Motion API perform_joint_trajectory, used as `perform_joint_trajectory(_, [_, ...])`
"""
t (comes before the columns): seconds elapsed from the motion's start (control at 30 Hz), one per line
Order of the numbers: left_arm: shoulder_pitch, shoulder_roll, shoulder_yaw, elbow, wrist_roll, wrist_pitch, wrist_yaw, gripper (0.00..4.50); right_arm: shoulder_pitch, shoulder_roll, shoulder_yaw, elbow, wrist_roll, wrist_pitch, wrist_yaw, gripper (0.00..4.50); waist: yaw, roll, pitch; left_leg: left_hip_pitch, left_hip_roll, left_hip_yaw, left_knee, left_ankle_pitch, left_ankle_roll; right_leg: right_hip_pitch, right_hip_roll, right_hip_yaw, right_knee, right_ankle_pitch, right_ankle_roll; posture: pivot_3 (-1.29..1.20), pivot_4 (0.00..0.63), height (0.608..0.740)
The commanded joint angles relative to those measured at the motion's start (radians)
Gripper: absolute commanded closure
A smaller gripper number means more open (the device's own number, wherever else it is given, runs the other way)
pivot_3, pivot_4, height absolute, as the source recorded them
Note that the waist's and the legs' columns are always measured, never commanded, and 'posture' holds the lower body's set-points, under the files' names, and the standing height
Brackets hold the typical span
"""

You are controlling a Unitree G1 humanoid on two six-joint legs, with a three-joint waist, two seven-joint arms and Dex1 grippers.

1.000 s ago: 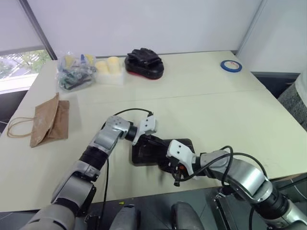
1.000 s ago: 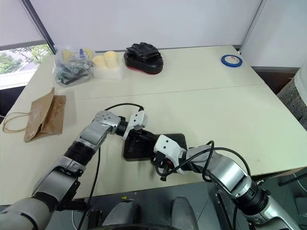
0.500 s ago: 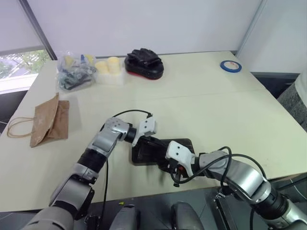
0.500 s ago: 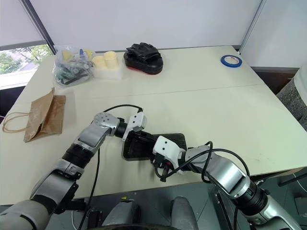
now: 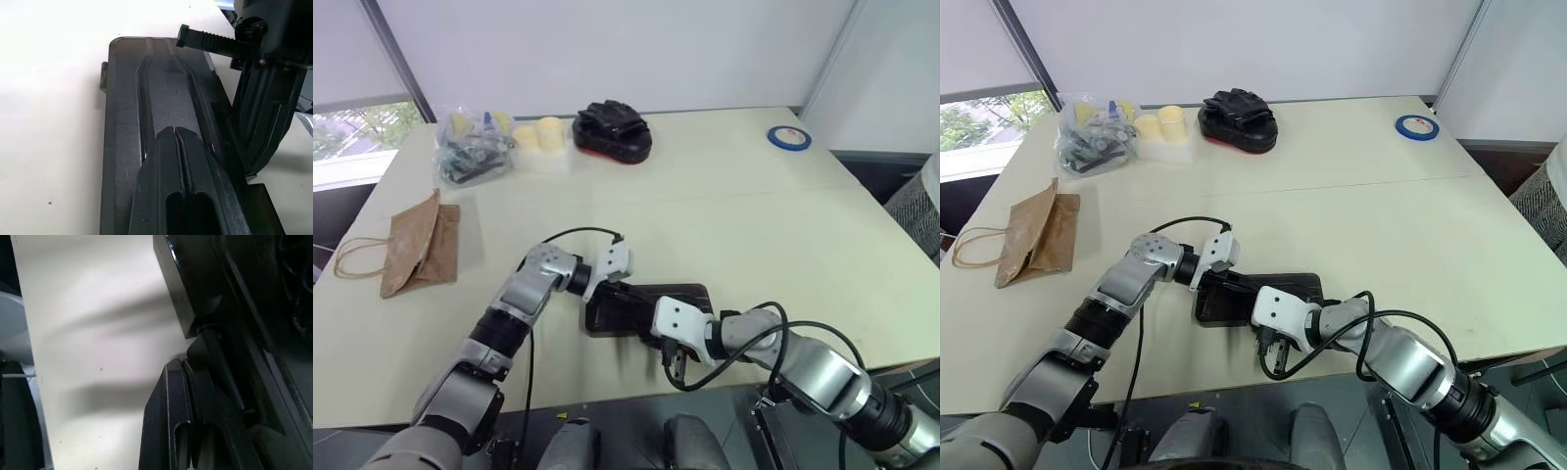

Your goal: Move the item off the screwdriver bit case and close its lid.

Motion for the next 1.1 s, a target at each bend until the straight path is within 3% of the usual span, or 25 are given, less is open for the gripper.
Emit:
perform_joint_trajectory(0.03, [0.055, 0.028, -0.047, 0.049, 0.041, 0.049, 0.004, 4.50, -0.011, -0.037, -0.040, 0.105, -0.124, 0.028, -0.067, 4.47, 0.000, 0.000, 0.000, 0.000, 0.000, 0.000, 0.000, 0.000, 0.000, 0.000, 0.000, 0.000, 0.000, 0.000, 0.000, 0.00, 0.150, 0.740])
perform_joint_trajectory(0.4, [0.059, 0.031, -0.038, 0.047, 0.031, 0.062, 0.027, 4.50, -0.017, -0.030, -0.027, 0.181, -0.213, -0.056, -0.073, 4.47, -0.002, 0.000, 0.000, 0.002, 0.000, 0.000, -0.002, 0.000, 0.000, 0.002, 0.000, 0.000, -0.003, 0.000, 0.000, 0.00, 0.150, 0.740])
perform_joint_trajectory(0.57, [0.054, 0.027, -0.022, 0.048, 0.024, 0.069, 0.046, 4.50, -0.008, -0.052, -0.049, 0.139, -0.183, -0.032, -0.018, 4.47, 0.000, 0.000, 0.000, 0.002, 0.000, 0.000, -0.004, 0.000, 0.000, 0.002, 0.000, 0.000, -0.004, 0.000, 0.000, 0.00, 0.150, 0.740])
perform_joint_trajectory(0.8, [0.030, 0.025, 0.031, 0.017, -0.023, 0.107, 0.081, 4.50, 0.010, -0.101, -0.171, 0.010, -0.053, 0.073, 0.083, 4.47, 0.020, 0.004, 0.003, 0.000, 0.000, 0.000, -0.005, 0.000, 0.000, 0.001, -0.001, 0.000, -0.008, 0.000, 0.000, 0.00, 0.150, 0.740])
perform_joint_trajectory(1.1, [0.031, 0.044, 0.175, -0.171, -0.159, 0.278, 0.173, 4.50, 0.025, -0.205, -0.407, -0.128, 0.123, 0.168, 0.216, 4.47, 0.017, 0.010, 0.018, -0.018, 0.000, 0.001, -0.004, 0.000, 0.000, -0.017, -0.001, 0.000, -0.008, 0.001, 0.001, 0.00, 0.150, 0.740])
